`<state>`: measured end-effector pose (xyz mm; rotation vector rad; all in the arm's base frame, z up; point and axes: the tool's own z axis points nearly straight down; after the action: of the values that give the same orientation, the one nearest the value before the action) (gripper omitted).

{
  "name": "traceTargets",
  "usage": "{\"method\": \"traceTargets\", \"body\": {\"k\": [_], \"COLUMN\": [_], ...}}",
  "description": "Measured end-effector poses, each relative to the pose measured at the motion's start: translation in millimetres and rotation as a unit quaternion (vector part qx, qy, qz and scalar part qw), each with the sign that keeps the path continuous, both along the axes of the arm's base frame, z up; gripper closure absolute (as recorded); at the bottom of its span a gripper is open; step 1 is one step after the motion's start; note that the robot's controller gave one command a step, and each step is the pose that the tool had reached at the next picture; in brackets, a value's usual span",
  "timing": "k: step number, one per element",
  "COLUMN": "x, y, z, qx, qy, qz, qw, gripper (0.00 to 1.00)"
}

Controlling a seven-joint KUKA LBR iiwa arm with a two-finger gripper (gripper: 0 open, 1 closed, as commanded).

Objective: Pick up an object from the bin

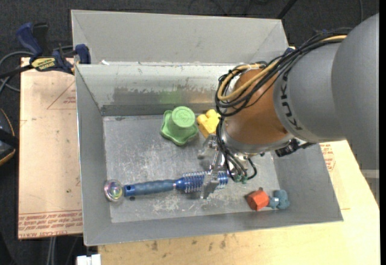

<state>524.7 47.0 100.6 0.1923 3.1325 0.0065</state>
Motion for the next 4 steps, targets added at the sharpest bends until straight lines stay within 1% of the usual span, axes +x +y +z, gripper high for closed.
{"method": "traceTargets", "body": {"k": [1, 2, 3, 4], "x": [-5.9, 0.5, 2.1, 4.8], "y": [29, 51, 51, 52], "z": [4, -27, -24, -22], "qx": [-0.001, -0.003, -0.002, -0.001], "qy": [0.0009, -0.0012, 0.0005, -0.0046], "qz": [0.039, 0.06, 0.06, 0.061], "qw": [0.9992, 0.9982, 0.9982, 0.9981], "gripper": [0.0, 0.0, 0.0, 1.0]}}
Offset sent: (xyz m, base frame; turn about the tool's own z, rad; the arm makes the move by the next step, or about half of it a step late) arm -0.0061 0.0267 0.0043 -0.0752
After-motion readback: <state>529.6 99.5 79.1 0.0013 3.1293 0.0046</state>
